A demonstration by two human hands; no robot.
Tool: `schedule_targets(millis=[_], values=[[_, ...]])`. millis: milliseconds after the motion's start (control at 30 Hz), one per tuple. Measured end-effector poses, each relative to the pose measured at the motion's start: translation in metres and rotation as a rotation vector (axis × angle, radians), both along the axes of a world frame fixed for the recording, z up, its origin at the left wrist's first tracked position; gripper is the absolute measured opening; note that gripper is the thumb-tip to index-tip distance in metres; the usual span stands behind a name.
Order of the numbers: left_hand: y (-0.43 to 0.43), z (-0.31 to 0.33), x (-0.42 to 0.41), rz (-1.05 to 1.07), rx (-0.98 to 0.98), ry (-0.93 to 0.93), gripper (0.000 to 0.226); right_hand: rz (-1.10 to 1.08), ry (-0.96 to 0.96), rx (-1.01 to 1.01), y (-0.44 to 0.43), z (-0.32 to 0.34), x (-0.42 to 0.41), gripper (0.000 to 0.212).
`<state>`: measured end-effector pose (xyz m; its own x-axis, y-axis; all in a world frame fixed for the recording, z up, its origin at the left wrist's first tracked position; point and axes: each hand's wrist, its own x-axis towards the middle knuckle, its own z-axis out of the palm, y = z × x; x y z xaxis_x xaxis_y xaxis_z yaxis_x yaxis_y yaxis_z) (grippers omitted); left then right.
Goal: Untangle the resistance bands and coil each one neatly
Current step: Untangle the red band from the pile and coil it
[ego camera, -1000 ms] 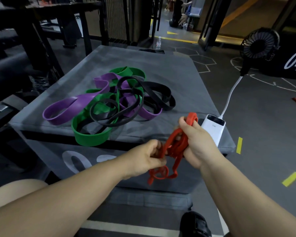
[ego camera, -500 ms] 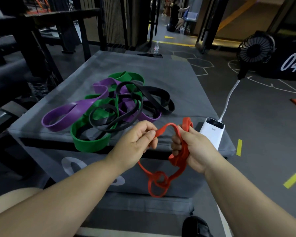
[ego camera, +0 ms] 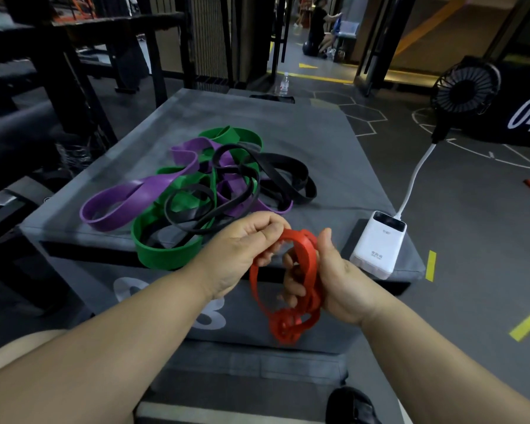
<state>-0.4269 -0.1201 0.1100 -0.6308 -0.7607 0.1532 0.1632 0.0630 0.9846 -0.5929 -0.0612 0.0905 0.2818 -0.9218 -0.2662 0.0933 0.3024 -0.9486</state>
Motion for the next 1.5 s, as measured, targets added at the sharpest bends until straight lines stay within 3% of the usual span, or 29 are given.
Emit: schedule_targets(millis=[100, 333, 500, 767, 933, 1100, 1200, 1267, 1367, 1433, 1500], values=[[0.001, 0.007, 0.002, 0.003, -0.059, 0.002, 0.011, 0.118, -0.012, -0.068, 0.003, 0.0, -0.001, 0.085], [-0.003, 0.012, 0.009, -0.004, -0.147, -0.026, 0.032, 0.087, -0.074, -0.115, 0.008, 0.003, -0.002, 0.085], [-0.006, 0.01, 0.009, 0.029, -0.189, -0.061, 0.02, 0.134, -0.189, -0.094, 0.006, 0.002, -0.005, 0.083], [-0.011, -0.006, 0.003, 0.235, -0.294, -0.218, 0.023, 0.296, -0.268, 0.025, 0.009, 0.014, 0.001, 0.055], [-0.01, -0.018, -0.003, 0.101, -0.294, -0.358, 0.028, 0.28, -0.314, 0.083, 0.01, 0.019, -0.004, 0.059], [-0.001, -0.019, -0.006, 0.016, -0.111, -0.22, 0.026, 0.183, -0.206, 0.098, 0.01, 0.026, -0.009, 0.063], [-0.001, -0.02, -0.004, -0.107, -0.066, -0.18, 0.046, 0.064, -0.224, 0.096, 0.009, 0.031, -0.014, 0.059], [-0.001, -0.022, -0.004, -0.21, -0.097, -0.295, 0.061, 0.029, -0.346, 0.08, 0.007, 0.035, -0.021, 0.055], [0.0, -0.03, -0.008, -0.15, -0.202, -0.567, 0.027, 0.012, -0.511, 0.018, 0.006, 0.044, -0.033, 0.047], [0.0, -0.034, -0.009, -0.109, -0.086, -0.53, 0.012, -0.087, -0.476, -0.008, 0.007, 0.047, -0.038, 0.05], [0.0, -0.035, -0.008, -0.104, 0.134, -0.361, 0.01, -0.209, -0.361, 0.018, 0.007, 0.047, -0.041, 0.054]])
